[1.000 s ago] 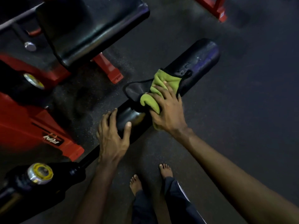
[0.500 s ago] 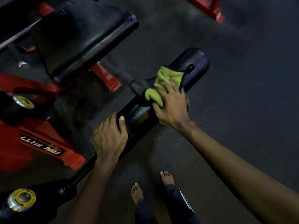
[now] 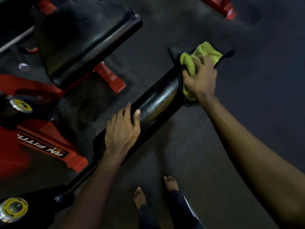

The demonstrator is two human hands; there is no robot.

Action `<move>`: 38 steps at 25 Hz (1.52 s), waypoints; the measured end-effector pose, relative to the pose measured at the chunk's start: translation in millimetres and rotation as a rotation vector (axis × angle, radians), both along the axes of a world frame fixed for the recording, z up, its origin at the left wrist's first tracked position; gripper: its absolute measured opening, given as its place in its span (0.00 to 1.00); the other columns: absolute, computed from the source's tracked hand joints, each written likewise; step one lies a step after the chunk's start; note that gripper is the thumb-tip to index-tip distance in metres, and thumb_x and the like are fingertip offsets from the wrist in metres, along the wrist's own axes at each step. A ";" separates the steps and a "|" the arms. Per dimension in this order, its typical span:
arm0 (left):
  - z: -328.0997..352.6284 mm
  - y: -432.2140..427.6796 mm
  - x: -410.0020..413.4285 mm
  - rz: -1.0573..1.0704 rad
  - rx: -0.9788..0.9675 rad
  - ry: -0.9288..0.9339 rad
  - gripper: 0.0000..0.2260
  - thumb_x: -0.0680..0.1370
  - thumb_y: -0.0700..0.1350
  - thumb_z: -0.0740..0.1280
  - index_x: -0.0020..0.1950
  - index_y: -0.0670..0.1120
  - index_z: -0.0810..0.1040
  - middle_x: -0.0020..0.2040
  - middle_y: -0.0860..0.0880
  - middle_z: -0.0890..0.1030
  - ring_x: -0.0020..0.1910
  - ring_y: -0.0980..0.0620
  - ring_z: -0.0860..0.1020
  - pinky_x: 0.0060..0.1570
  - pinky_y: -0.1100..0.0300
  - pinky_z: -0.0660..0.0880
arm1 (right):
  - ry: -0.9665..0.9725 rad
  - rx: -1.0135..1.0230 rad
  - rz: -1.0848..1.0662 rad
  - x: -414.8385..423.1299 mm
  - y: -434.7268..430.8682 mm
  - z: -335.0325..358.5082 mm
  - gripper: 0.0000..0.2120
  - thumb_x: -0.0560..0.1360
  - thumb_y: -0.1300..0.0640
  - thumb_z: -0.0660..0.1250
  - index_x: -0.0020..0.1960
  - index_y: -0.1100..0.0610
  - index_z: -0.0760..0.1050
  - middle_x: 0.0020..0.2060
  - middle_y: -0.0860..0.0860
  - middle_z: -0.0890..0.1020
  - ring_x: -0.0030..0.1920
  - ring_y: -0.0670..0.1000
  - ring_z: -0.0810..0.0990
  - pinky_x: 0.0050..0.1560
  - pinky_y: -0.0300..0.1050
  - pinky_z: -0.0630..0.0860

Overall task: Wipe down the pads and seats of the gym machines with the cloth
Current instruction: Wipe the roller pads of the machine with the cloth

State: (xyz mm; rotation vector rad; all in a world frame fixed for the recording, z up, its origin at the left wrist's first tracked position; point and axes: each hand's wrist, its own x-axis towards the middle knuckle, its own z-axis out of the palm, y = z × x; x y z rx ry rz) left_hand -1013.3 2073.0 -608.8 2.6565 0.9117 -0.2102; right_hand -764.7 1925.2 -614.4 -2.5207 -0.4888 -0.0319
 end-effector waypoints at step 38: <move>-2.0 8.7 2.7 -0.018 -0.078 -0.027 0.30 0.81 0.67 0.47 0.78 0.52 0.62 0.73 0.48 0.72 0.70 0.45 0.72 0.65 0.46 0.71 | 0.026 0.221 -0.093 31.1 -17.8 -18.7 0.29 0.73 0.44 0.63 0.71 0.55 0.76 0.73 0.50 0.73 0.79 0.54 0.61 0.74 0.56 0.66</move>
